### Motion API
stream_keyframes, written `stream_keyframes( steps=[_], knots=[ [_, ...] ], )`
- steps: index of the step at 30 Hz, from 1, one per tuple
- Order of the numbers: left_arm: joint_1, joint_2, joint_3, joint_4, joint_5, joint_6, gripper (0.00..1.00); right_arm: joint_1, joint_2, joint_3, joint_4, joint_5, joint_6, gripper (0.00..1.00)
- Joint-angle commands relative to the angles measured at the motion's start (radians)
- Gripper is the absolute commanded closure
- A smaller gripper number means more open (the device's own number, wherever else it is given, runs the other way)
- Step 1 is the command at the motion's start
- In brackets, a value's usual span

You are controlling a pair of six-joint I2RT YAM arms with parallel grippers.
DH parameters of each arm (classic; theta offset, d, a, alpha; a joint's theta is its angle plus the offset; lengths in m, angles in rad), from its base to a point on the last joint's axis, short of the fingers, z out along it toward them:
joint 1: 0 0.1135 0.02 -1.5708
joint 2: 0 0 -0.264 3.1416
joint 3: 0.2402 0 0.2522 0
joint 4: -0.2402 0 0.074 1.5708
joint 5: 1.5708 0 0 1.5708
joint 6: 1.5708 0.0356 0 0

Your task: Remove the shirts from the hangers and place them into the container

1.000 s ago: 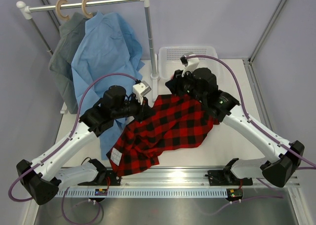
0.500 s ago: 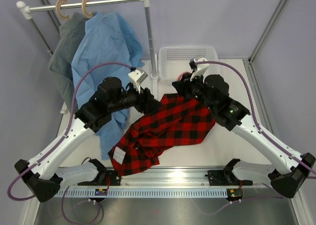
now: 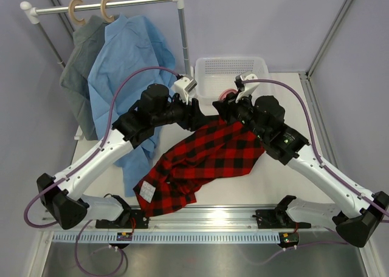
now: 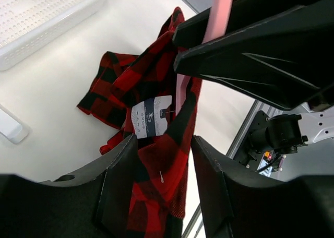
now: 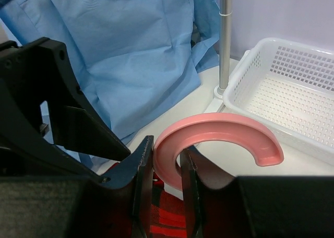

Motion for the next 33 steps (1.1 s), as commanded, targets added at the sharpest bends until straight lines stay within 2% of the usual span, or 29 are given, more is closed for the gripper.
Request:
stream_keyframes(
  steps=[1, 4, 5, 6, 9, 14, 22, 28, 33],
  knots=[
    [-0.005, 0.011, 0.036, 0.029, -0.022, -0.009, 0.51, 0.011, -0.035, 0.007, 0.094, 0.003, -0.024, 1.0],
    [-0.005, 0.017, 0.034, 0.029, -0.016, -0.002, 0.65, 0.013, -0.04, 0.006, 0.091, 0.009, -0.024, 1.0],
    [-0.005, 0.017, 0.034, 0.029, -0.01, 0.0, 0.71, 0.013, -0.04, 0.007, 0.09, 0.01, -0.026, 1.0],
    [-0.005, 0.015, 0.032, 0.029, -0.001, -0.002, 0.85, 0.013, -0.04, 0.006, 0.087, 0.013, -0.029, 1.0],
    [-0.005, -0.001, 0.025, 0.029, 0.01, -0.002, 1.0, 0.013, -0.045, 0.0, 0.085, 0.032, -0.032, 1.0],
    [-0.005, -0.079, -0.014, 0.023, -0.016, 0.021, 1.0, 0.013, -0.072, -0.022, 0.07, 0.168, -0.041, 1.0],
    [-0.005, -0.316, -0.145, -0.069, -0.208, 0.098, 1.0, 0.009, -0.121, -0.032, 0.008, 0.421, -0.073, 1.0],
    [-0.005, -0.475, -0.305, -0.089, -0.274, 0.066, 1.0, 0.002, -0.152, 0.003, -0.041, 0.509, -0.055, 1.0],
    [-0.005, -0.573, -0.415, -0.089, -0.248, 0.003, 1.0, 0.0, -0.153, 0.056, -0.096, 0.573, -0.006, 1.0]
  ],
)
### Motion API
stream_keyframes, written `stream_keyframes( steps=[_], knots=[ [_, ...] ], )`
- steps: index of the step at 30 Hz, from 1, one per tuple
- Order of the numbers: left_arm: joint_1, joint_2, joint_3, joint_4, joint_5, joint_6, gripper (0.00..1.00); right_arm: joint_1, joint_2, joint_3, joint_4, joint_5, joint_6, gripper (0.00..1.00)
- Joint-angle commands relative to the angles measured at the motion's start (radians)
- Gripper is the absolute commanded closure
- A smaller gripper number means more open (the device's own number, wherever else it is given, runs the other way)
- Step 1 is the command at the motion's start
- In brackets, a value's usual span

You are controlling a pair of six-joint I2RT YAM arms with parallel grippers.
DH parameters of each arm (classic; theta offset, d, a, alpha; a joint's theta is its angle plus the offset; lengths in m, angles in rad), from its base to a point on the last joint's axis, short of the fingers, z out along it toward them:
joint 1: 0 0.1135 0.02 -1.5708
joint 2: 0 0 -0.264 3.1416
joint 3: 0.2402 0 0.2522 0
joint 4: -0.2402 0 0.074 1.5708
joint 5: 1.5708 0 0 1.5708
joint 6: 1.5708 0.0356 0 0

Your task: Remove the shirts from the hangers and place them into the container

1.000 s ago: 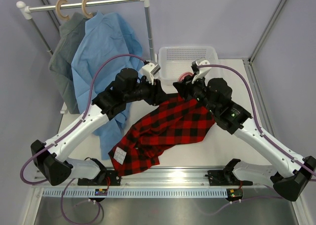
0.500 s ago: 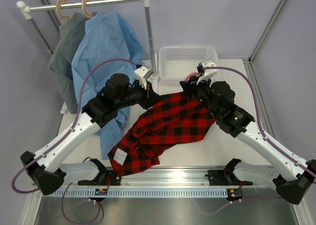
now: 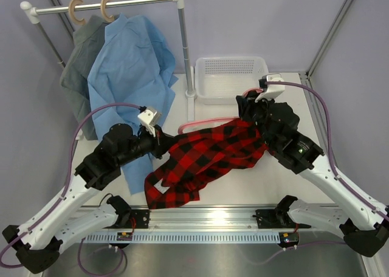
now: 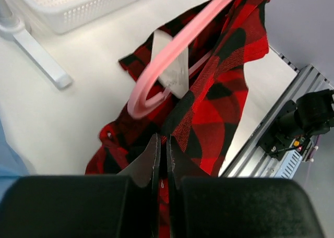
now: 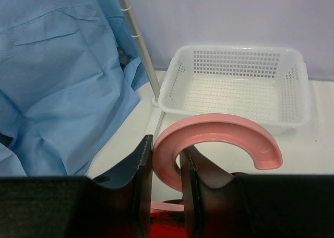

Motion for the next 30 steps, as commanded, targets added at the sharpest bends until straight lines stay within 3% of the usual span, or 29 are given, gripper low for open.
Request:
stream_keyframes(
  steps=[1, 11, 12, 13, 14, 17, 20, 25, 30],
  knots=[
    [0.006, -0.068, -0.053, -0.031, -0.047, -0.039, 1.0, -0.018, -0.031, 0.079, -0.029, 0.189, -0.023, 1.0],
    [-0.001, -0.041, -0.121, 0.009, 0.065, -0.109, 0.99, -0.017, -0.043, 0.094, -0.017, 0.091, 0.02, 1.0],
    [-0.007, -0.036, -0.119, 0.031, 0.081, -0.118, 0.93, -0.017, -0.046, 0.088, -0.011, 0.055, 0.017, 1.0],
    [-0.011, -0.024, -0.11, 0.041, 0.098, -0.12, 0.67, -0.015, -0.049, 0.08, -0.005, 0.039, 0.014, 1.0],
    [-0.012, -0.016, -0.101, 0.048, 0.128, -0.117, 0.56, -0.016, -0.054, 0.067, 0.004, 0.025, 0.014, 1.0],
    [-0.014, -0.007, -0.052, 0.047, 0.144, -0.07, 0.33, -0.015, -0.066, 0.039, 0.005, -0.022, 0.005, 1.0],
    [-0.012, -0.034, -0.012, 0.032, 0.099, -0.01, 0.2, -0.017, -0.086, 0.005, 0.0, -0.062, -0.004, 1.0],
    [-0.012, -0.03, 0.072, -0.004, 0.099, 0.069, 0.18, -0.017, -0.128, -0.055, -0.002, -0.125, -0.02, 1.0],
    [-0.012, 0.114, 0.203, -0.004, 0.209, 0.121, 0.19, -0.015, -0.128, -0.079, 0.015, -0.221, -0.041, 1.0]
  ],
)
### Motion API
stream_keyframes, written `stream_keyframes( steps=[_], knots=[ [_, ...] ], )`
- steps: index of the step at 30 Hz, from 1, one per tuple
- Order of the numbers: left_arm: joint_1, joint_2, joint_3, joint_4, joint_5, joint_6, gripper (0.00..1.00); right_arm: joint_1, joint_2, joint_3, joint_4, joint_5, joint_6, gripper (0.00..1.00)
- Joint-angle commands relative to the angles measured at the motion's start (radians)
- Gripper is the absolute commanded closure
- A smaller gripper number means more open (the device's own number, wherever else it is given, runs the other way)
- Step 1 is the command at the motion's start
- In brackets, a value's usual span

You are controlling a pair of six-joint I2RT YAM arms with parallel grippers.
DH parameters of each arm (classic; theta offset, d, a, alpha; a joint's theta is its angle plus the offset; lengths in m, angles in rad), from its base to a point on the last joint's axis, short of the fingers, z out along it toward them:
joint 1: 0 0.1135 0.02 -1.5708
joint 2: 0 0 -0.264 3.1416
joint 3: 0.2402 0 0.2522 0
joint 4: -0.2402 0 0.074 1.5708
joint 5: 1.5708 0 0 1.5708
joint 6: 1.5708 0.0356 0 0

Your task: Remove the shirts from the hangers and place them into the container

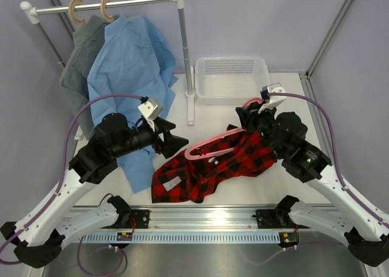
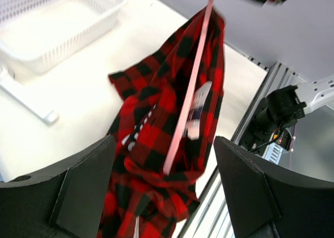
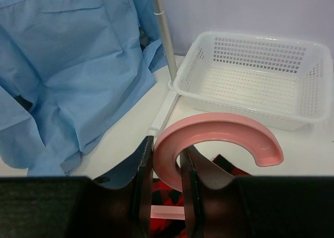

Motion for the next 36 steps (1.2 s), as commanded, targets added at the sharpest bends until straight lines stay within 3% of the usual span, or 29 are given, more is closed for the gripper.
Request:
stream_keyframes(
  steps=[1, 10, 24, 30, 34, 36],
  knots=[
    [-0.004, 0.112, 0.101, 0.025, 0.102, 0.065, 0.2, -0.003, -0.007, 0.001, 0.068, -0.094, -0.035, 1.0],
    [-0.05, 0.374, 0.227, 0.025, 0.174, 0.081, 0.3, -0.004, 0.025, 0.024, 0.097, -0.139, -0.061, 1.0],
    [-0.149, 0.483, 0.235, 0.025, 0.123, 0.092, 0.5, -0.003, 0.078, 0.041, 0.123, -0.169, -0.055, 1.0],
    [-0.158, 0.519, 0.244, 0.025, 0.102, 0.09, 0.68, -0.004, 0.081, 0.049, 0.125, -0.177, -0.052, 1.0],
    [-0.158, 0.514, 0.244, 0.025, 0.082, 0.09, 0.95, -0.003, 0.078, 0.041, 0.125, -0.177, -0.05, 1.0],
    [-0.158, 0.506, 0.241, 0.025, 0.059, 0.096, 1.0, -0.003, 0.078, 0.038, 0.123, -0.177, -0.047, 1.0]
  ],
)
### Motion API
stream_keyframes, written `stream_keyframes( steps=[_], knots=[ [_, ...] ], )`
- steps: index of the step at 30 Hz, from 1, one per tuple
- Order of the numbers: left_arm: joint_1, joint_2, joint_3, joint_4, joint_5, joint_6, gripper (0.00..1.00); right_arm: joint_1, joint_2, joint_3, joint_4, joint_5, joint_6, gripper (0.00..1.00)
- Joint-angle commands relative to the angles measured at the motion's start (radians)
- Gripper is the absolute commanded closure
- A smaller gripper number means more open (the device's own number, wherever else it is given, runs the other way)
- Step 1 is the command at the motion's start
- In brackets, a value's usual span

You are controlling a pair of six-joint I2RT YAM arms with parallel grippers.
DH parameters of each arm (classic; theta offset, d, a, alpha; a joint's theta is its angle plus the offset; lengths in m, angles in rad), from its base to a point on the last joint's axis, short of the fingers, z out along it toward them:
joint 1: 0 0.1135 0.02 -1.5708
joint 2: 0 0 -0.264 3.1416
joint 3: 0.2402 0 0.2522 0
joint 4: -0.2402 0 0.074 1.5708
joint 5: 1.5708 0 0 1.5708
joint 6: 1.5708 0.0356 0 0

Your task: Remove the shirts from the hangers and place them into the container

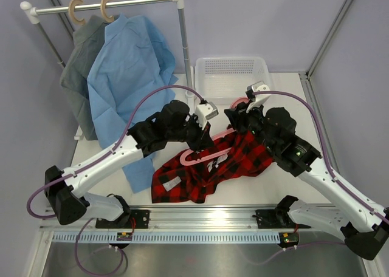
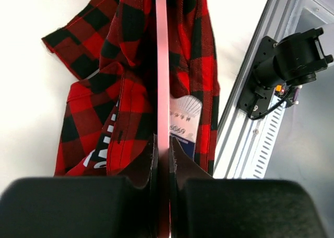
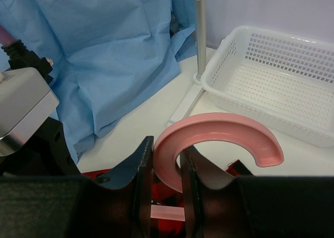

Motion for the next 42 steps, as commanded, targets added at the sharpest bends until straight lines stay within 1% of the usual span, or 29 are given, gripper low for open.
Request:
stream_keyframes(
  steps=[1, 3, 4, 5, 8, 9, 11, 13, 14, 17, 20, 25, 29, 30, 35, 37, 39, 40, 42],
  knots=[
    [-0.008, -0.023, 0.041, 0.038, -0.03, 0.014, 1.0, -0.002, -0.008, 0.037, 0.068, -0.011, -0.001, 1.0],
    [-0.008, -0.032, 0.03, 0.038, -0.058, 0.02, 1.0, -0.004, -0.012, 0.031, 0.062, -0.011, 0.004, 0.98],
    [-0.008, -0.035, 0.025, 0.038, -0.088, 0.021, 1.0, -0.002, -0.017, 0.026, 0.054, -0.011, 0.01, 0.95],
    [-0.008, -0.046, 0.013, 0.04, -0.108, 0.021, 1.0, -0.002, -0.022, 0.021, 0.048, -0.013, 0.011, 0.84],
    [-0.008, -0.074, -0.015, 0.038, -0.168, 0.038, 1.0, -0.004, -0.052, 0.012, 0.023, -0.002, 0.021, 0.64],
    [-0.008, -0.083, -0.024, 0.037, -0.176, 0.041, 1.0, -0.004, -0.072, 0.011, 0.014, 0.003, 0.024, 0.53],
    [-0.008, -0.106, -0.044, 0.037, -0.185, 0.052, 1.0, -0.004, -0.094, 0.009, -0.025, 0.047, 0.034, 0.43],
    [-0.008, -0.15, -0.073, 0.032, -0.2, 0.057, 1.0, -0.004, -0.129, 0.006, -0.058, 0.096, 0.051, 0.35],
    [-0.008, -0.163, -0.079, 0.025, -0.211, 0.058, 1.0, -0.002, -0.141, 0.006, -0.094, 0.157, 0.056, 0.34],
    [-0.008, -0.209, -0.094, 0.025, -0.228, 0.061, 1.0, -0.004, -0.183, -0.008, -0.162, 0.261, 0.088, 0.29],
    [-0.008, -0.221, -0.088, 0.025, -0.22, 0.057, 1.0, -0.002, -0.19, -0.015, -0.231, 0.303, 0.135, 0.28],
    [-0.008, -0.213, -0.09, 0.025, -0.197, 0.052, 1.0, -0.004, -0.161, -0.066, -0.248, 0.305, 0.22, 0.27],
    [-0.008, -0.213, -0.094, 0.025, -0.194, 0.051, 1.0, -0.002, -0.126, -0.101, -0.205, 0.209, 0.283, 0.27],
    [-0.008, -0.215, -0.094, 0.025, -0.193, 0.051, 1.0, -0.004, -0.111, -0.109, -0.195, 0.196, 0.316, 0.29],
    [-0.008, -0.218, -0.096, 0.025, -0.2, 0.054, 1.0, -0.004, -0.054, -0.16, -0.126, 0.116, 0.373, 0.33],
    [-0.008, -0.216, -0.094, 0.025, -0.197, 0.052, 1.0, -0.004, -0.045, -0.176, -0.098, 0.099, 0.379, 0.4],
    [-0.008, -0.218, -0.094, 0.025, -0.191, 0.051, 1.0, -0.004, -0.028, -0.181, -0.087, 0.107, 0.375, 0.48],
    [-0.008, -0.219, -0.094, 0.023, -0.185, 0.049, 1.0, -0.002, -0.025, -0.183, -0.087, 0.133, 0.372, 0.63],
    [-0.008, -0.227, -0.094, 0.023, -0.177, 0.046, 1.0, -0.004, -0.025, -0.184, -0.095, 0.176, 0.36, 0.82]
  ],
)
